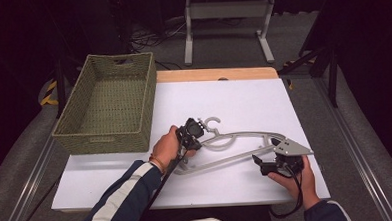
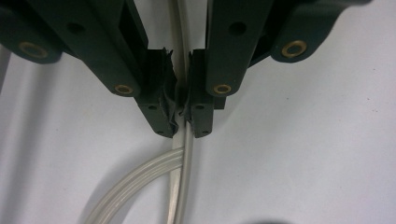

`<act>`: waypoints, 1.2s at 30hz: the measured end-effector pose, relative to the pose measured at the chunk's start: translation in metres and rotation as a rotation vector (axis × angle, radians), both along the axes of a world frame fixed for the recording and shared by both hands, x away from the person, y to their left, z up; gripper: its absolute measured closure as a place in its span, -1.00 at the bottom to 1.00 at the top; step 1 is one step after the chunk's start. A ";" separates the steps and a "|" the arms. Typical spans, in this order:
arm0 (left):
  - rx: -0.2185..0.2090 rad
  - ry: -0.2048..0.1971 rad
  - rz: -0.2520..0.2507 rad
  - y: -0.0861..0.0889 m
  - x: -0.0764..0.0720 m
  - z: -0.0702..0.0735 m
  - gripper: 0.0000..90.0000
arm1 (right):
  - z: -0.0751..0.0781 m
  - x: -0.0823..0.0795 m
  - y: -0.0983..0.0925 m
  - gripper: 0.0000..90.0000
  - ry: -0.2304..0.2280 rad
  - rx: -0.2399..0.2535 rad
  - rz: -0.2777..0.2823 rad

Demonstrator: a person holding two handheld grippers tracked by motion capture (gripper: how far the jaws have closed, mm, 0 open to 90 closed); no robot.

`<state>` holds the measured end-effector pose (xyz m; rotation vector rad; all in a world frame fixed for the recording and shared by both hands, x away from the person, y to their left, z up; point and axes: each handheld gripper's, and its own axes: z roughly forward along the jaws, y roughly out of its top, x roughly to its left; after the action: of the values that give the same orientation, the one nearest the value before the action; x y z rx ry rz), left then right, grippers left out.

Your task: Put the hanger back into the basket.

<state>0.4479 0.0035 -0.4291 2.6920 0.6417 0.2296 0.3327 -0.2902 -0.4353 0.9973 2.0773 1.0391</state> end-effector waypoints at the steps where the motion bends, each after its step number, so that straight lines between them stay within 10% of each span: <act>1: 0.002 -0.018 -0.001 -0.001 -0.002 0.000 0.82 | 0.000 0.000 0.000 -0.68 -0.001 0.002 0.000; 11: -0.020 -0.235 0.011 0.001 -0.016 0.000 0.82 | 0.002 -0.002 -0.002 -0.68 -0.024 0.017 0.021; 23: -0.111 -0.483 0.055 0.025 -0.031 0.038 0.83 | 0.007 -0.008 -0.002 -0.69 -0.086 0.035 0.032; 36: -0.244 -0.478 0.118 0.051 -0.037 0.073 0.83 | 0.007 -0.009 0.000 -0.69 -0.106 0.031 0.033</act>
<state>0.4112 0.0547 -0.3561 2.2492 0.6280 0.7466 0.3242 -0.2905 -0.4284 0.9060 2.0031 1.1201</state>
